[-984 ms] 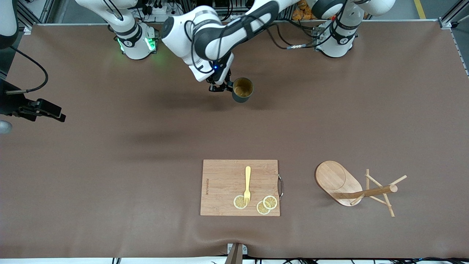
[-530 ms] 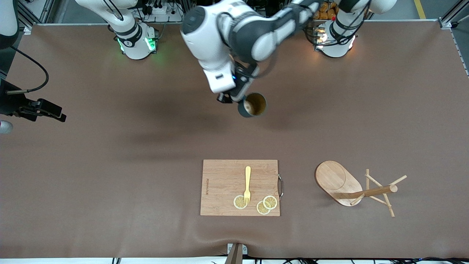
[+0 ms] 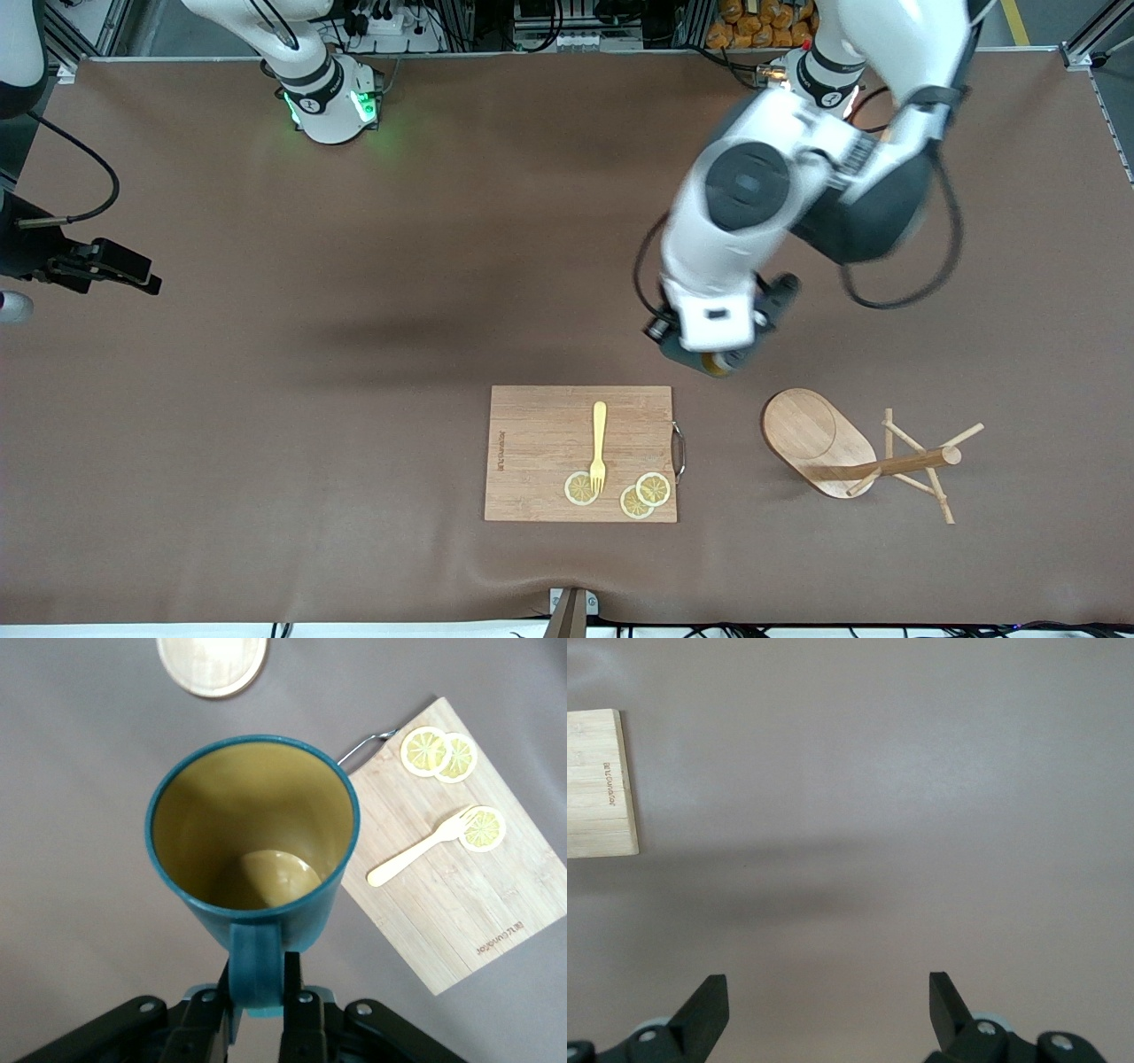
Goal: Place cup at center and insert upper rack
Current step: 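Lift the mug by the handle with the left gripper toward the stand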
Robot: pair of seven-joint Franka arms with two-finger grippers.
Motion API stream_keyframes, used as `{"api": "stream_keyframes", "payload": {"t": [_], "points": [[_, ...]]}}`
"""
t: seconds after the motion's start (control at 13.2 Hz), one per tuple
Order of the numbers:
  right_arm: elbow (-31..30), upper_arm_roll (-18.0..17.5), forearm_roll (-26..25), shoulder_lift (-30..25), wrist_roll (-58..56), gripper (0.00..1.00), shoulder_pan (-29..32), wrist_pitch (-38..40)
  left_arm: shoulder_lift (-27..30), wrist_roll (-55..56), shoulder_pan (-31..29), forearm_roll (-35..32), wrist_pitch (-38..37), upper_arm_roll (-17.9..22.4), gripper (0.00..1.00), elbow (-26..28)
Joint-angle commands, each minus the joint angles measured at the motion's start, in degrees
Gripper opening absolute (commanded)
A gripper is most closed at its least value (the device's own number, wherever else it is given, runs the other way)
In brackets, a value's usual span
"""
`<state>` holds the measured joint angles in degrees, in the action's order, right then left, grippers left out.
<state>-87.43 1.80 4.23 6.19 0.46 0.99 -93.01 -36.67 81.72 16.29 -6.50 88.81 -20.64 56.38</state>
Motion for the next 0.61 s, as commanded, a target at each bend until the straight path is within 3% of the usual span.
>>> {"api": "stream_keyframes", "payload": {"t": [0.0, 0.53], "points": [[0.42, 0.05, -0.28, -0.13, 0.16, 1.0, 0.15, 0.28, 3.01, -7.87, -5.72, 6.73, 2.42, -0.45, 0.0, 2.86], [0.42, 0.05, -0.45, -0.13, 0.07, 1.0, 0.16, 0.28, 4.59, -28.44, -22.16, 28.88, 2.6, -0.28, 0.0, 4.08]]}}
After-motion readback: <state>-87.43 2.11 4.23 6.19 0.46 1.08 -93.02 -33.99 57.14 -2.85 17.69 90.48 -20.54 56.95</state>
